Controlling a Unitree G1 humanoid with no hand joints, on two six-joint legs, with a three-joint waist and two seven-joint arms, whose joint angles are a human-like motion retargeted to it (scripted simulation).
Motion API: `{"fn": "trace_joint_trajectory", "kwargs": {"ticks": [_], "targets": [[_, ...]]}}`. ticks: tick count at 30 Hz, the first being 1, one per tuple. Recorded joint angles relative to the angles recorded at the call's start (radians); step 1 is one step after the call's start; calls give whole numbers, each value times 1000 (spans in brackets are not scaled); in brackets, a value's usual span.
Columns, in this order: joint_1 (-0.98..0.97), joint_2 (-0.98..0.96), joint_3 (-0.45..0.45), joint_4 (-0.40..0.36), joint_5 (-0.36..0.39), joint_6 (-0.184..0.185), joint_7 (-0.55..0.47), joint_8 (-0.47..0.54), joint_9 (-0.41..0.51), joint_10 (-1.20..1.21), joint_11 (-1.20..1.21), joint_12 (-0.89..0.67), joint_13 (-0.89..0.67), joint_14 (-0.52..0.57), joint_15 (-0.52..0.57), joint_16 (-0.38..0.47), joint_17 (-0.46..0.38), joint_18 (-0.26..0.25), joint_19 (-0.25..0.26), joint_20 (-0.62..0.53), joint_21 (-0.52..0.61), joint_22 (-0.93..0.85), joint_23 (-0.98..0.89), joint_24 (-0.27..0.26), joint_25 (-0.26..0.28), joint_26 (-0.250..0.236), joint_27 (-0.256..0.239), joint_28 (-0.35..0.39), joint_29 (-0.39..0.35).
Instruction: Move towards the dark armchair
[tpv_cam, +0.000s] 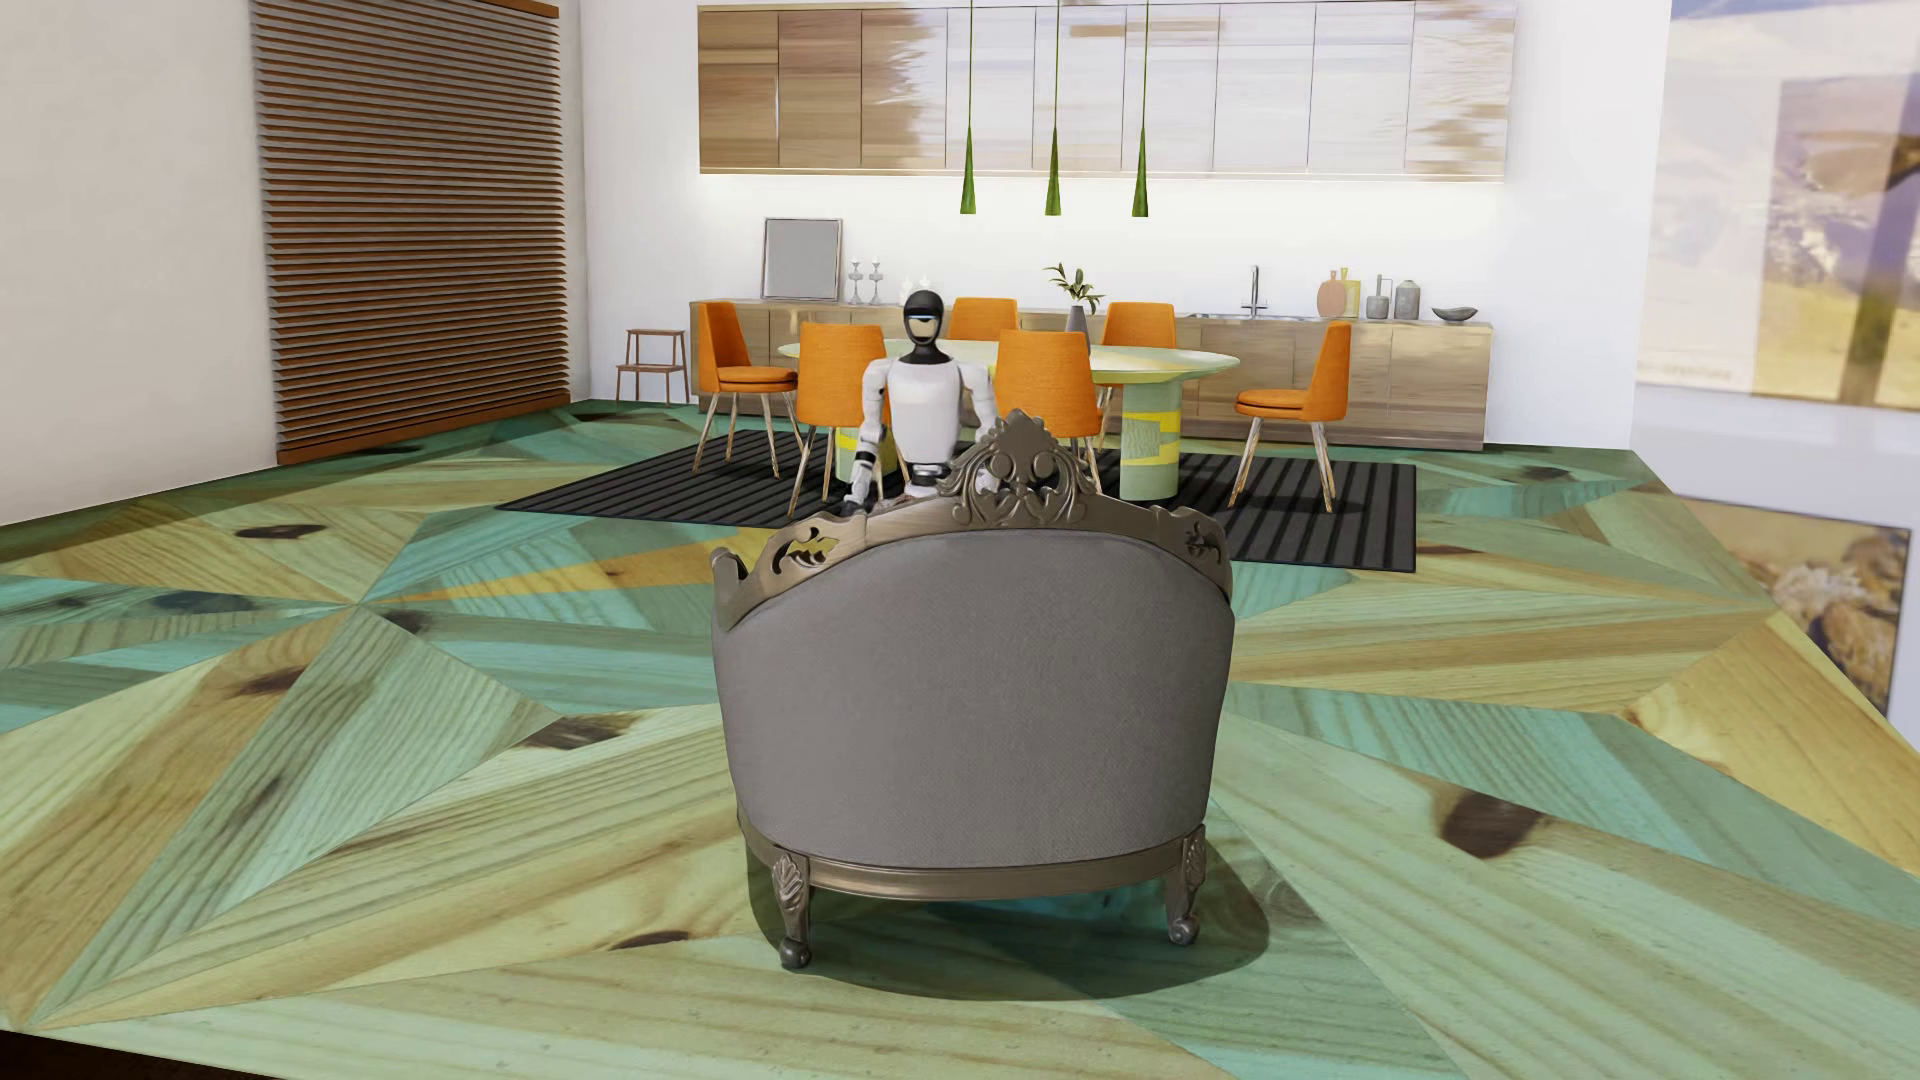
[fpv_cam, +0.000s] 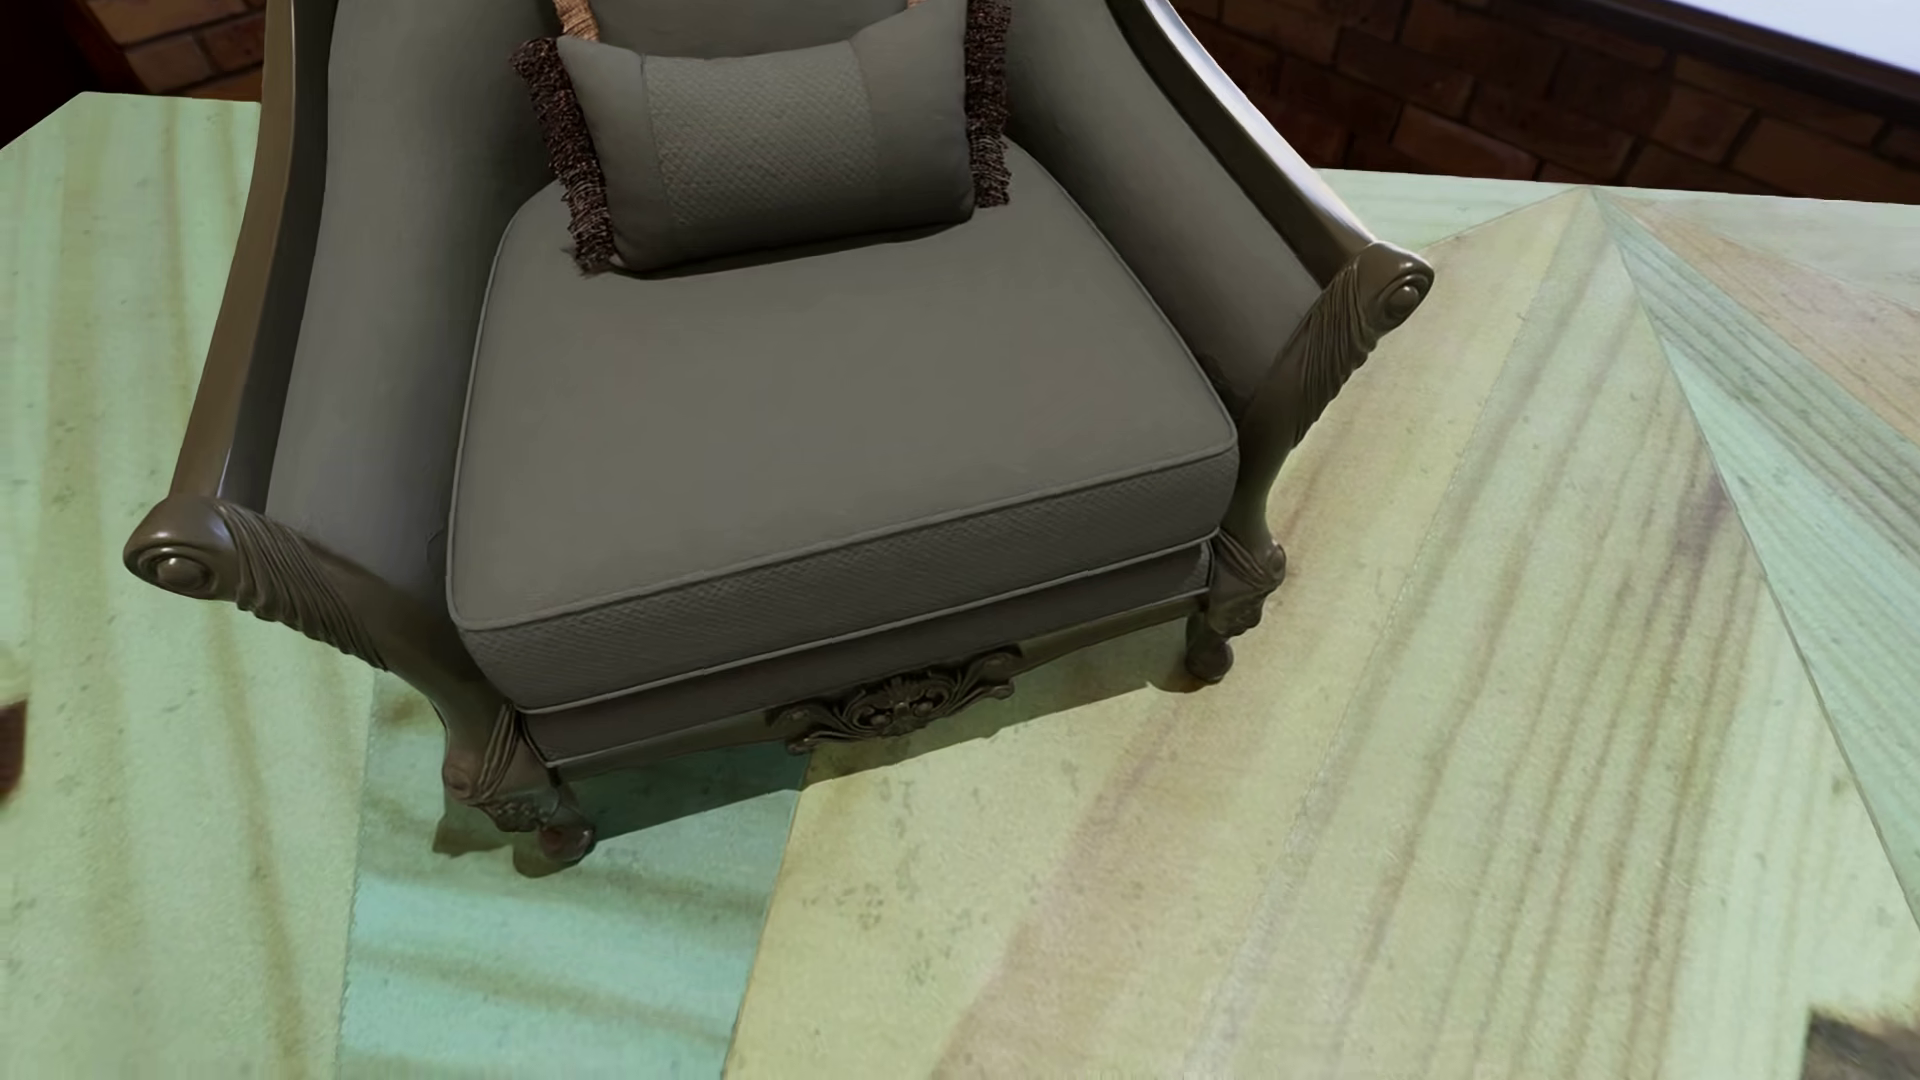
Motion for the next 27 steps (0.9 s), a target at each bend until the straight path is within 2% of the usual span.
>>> {"fn": "trace_joint_trajectory", "kwargs": {"ticks": [3,6,9,12,16,18,20,22,23,25,27], "targets": [[-22,-4,5,1,-2,0,-31,-30,7,8,5,15,25,7,-5,-7,-17,-6,-12,17,15,-22,83,-14,-11,-6,49,37,28],[-39,-7,6,-4,-9,0,-61,-57,11,8,9,8,33,14,-16,-8,-29,-13,-12,18,34,-74,164,1,-31,-24,94,46,64],[-55,-11,4,-7,-13,0,-88,-82,15,11,14,-10,43,22,-17,-7,-32,-18,-21,26,26,-133,172,19,-35,-48,96,68,75],[-54,6,0,-8,-13,1,-109,-106,11,-1,-6,-41,15,35,-14,-3,-31,-23,-20,24,14,-176,154,40,-35,-53,87,60,84],[-70,9,-10,-4,-13,5,-137,-134,13,13,-1,-81,-55,35,-26,-32,2,-30,-12,30,-38,-148,133,32,-26,-25,97,83,1],[-70,14,-12,-4,-13,5,-147,-146,14,9,-7,-87,-85,39,-27,-32,11,-33,-7,5,-17,-136,107,43,-36,-20,76,44,14],[-69,17,-14,-4,-12,5,-155,-153,14,4,-9,-71,-95,44,-24,-36,13,-35,-14,8,1,-143,64,41,-31,-25,39,43,25],[-70,17,-15,-3,-9,5,-161,-156,15,5,-7,-50,-96,47,-17,-37,21,-36,-28,2,3,-143,30,44,-19,-23,24,39,16],[-71,19,-16,-2,-8,4,-165,-159,15,6,-8,-47,-90,48,-16,-40,20,-37,-32,5,3,-135,14,35,-17,-23,20,44,13],[-75,22,-16,-3,-9,5,-174,-167,17,11,-7,-26,-77,48,-14,-46,15,-38,-36,35,5,-135,-3,1,-25,-28,1,97,14],[-78,22,-15,-6,-11,5,-182,-174,19,16,-4,-18,-67,49,-12,-46,15,-38,-40,47,9,-135,-20,-20,-29,-28,-13,110,16]]}}
